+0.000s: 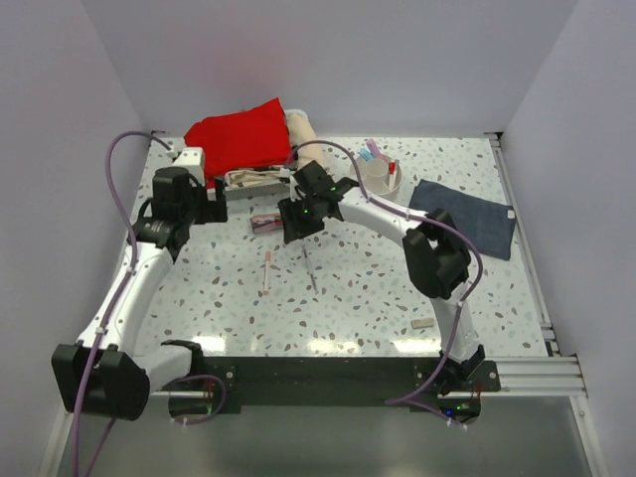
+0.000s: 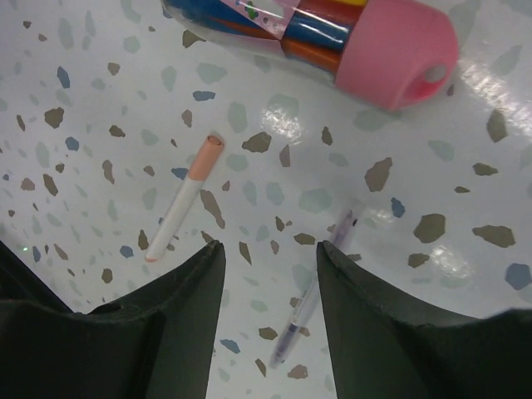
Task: Sort the stationery into containers
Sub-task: Pick up the pen from the center of the board.
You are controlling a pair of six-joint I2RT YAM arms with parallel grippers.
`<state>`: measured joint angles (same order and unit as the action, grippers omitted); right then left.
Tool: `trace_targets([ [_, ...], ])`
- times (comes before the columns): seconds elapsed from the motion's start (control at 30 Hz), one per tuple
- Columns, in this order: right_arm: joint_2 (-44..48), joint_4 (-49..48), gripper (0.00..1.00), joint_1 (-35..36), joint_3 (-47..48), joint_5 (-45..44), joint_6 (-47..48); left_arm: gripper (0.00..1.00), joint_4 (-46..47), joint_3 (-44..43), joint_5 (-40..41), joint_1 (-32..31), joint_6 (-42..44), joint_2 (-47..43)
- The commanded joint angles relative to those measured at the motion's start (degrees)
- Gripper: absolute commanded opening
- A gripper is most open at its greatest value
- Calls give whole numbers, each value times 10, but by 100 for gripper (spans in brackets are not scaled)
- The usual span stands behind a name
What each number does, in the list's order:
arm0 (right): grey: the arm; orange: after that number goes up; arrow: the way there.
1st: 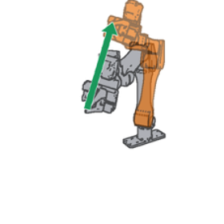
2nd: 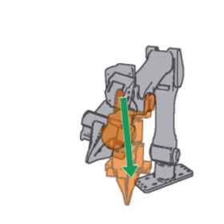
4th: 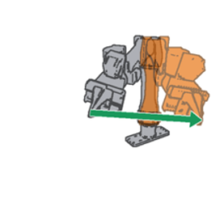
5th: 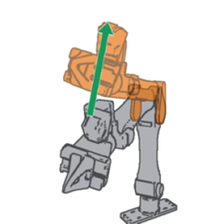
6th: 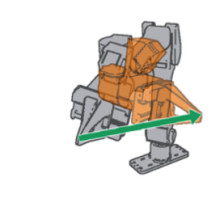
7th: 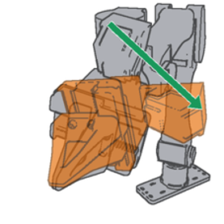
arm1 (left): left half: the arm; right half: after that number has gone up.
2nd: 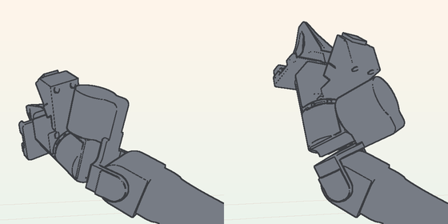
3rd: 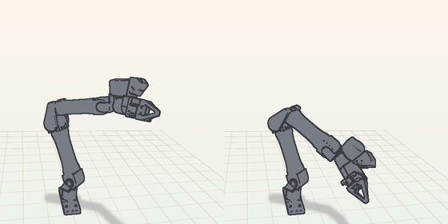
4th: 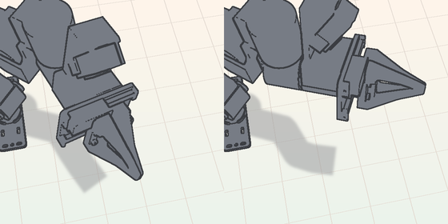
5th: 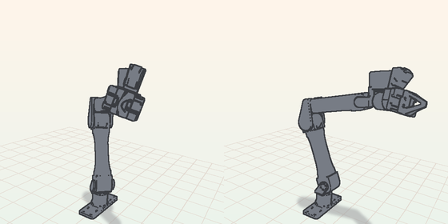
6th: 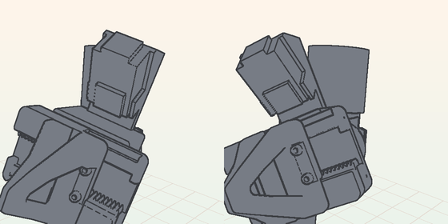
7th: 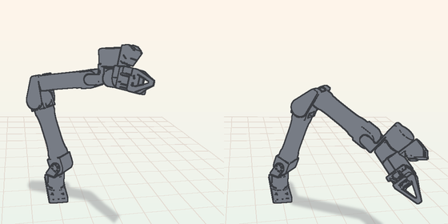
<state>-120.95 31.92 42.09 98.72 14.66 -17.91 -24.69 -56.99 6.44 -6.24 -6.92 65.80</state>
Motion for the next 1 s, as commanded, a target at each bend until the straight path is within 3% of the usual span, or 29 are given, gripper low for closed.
trace_targets([
  [0.0,-36,13,50,32,79,19,-78,99,-15,45,17,36,-30,-37],
  [0.17,-75,19,50,57,120,0,-135,100,-9,55,30,62,-10,-61],
  [0.47,-111,100,54,101,158,-132,-212,100,-40,35,46,76,23,-88],
  [0.97,-171,124,40,137,184,-191,-238,100,-54,55,38,83,15,-136],
])
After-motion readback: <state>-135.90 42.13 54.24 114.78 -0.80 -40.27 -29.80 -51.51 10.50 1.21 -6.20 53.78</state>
